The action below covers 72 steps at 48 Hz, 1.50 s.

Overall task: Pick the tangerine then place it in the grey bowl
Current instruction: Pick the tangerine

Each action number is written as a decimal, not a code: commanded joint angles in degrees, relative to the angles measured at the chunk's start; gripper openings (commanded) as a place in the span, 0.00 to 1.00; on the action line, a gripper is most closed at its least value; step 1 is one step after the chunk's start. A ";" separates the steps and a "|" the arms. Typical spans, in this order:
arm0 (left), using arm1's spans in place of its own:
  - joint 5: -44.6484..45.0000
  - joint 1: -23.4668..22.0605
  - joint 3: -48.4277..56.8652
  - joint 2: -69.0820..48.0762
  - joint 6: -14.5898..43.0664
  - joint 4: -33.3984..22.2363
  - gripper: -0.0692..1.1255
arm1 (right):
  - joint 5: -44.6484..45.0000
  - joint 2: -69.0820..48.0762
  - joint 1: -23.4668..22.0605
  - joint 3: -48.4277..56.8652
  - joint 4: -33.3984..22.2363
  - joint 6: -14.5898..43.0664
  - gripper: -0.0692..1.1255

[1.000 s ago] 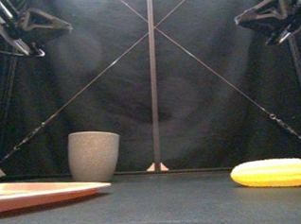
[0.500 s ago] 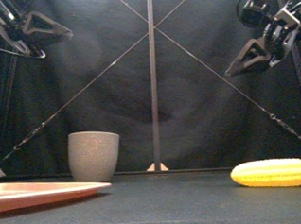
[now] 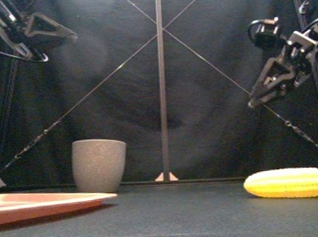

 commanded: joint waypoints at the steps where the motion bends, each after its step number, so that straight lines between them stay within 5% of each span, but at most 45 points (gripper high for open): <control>1: -0.70 0.53 -0.88 0.26 0.09 0.09 0.18 | 4.04 3.08 -1.32 -0.70 0.62 -0.09 0.73; 54: -1.58 1.23 1.32 0.26 -0.09 0.00 0.18 | 10.02 27.95 -3.69 -5.54 -2.55 -0.09 0.73; 72: -1.58 1.23 1.58 0.26 -0.18 -0.35 0.18 | 10.11 28.04 -3.60 -5.63 -2.46 -0.09 0.52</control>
